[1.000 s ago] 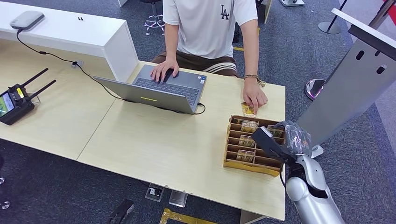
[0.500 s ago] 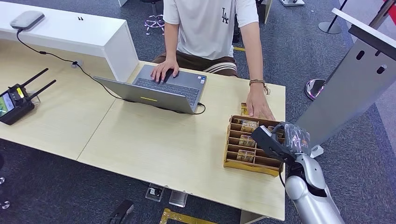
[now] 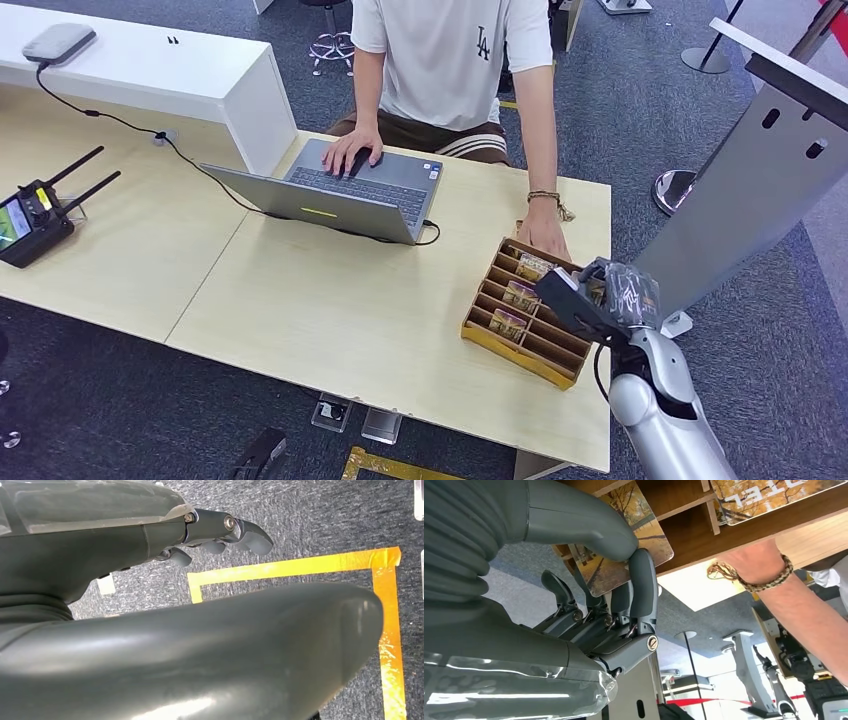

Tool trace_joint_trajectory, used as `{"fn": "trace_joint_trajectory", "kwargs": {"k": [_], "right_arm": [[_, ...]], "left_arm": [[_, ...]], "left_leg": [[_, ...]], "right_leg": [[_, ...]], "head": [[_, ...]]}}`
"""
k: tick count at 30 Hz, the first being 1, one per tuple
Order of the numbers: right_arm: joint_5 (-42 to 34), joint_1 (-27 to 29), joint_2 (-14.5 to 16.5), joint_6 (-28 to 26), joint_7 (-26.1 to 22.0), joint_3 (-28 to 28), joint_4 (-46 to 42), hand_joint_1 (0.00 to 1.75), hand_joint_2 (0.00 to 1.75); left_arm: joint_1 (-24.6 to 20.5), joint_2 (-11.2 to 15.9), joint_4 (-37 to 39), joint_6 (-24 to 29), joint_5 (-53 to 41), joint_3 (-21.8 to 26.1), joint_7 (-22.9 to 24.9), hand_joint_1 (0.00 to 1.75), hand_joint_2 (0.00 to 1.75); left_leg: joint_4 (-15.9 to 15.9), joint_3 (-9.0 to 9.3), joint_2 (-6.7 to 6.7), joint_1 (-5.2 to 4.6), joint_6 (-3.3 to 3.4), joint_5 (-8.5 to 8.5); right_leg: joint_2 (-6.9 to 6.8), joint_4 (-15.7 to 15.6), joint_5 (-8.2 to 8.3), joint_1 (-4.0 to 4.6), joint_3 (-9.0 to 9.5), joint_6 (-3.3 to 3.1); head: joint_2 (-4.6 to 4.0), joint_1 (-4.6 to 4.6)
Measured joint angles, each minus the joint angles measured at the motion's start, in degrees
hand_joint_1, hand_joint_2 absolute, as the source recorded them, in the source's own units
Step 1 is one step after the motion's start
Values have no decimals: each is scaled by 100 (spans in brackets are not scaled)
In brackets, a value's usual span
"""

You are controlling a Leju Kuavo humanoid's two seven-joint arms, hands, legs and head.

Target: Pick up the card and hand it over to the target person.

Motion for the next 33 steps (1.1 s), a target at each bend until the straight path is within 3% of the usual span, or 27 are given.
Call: {"fn": "trace_joint_trajectory", "kwargs": {"k": [3,4,15,27,33], "right_arm": [[-14,28,-24,9,6,-17,-42,145,175],[-17,36,-28,9,7,-23,-52,145,175],[2,104,-60,-22,12,-74,-423,145,175],[22,501,-399,159,203,-379,-2382,145,175],[-337,778,-502,91,-19,-608,-3627,145,175]], "left_arm": [[-19,16,27,6,-57,-50,-39,0,44],[-19,19,26,14,-62,-52,-52,0,0],[6,-13,38,166,15,8,52,0,0],[4,12,41,188,26,-2,0,0,0],[14,24,43,206,33,-4,-33,0,0]], "left_leg": [[-1,-1,-3,1,-1,2],[-3,-2,-3,1,-1,4],[2,1,-4,0,0,-1],[11,-8,-14,0,0,-4],[12,-13,-15,0,0,-3]], "right_leg": [[-3,-2,1,1,0,-1],[-2,-4,3,1,-1,-1],[-5,1,-2,0,2,0],[-15,8,-8,0,-5,0],[-15,9,-7,-1,-10,0]], "head": [[0,0],[0,0],[0,0],[0,0],[0,0]]}}
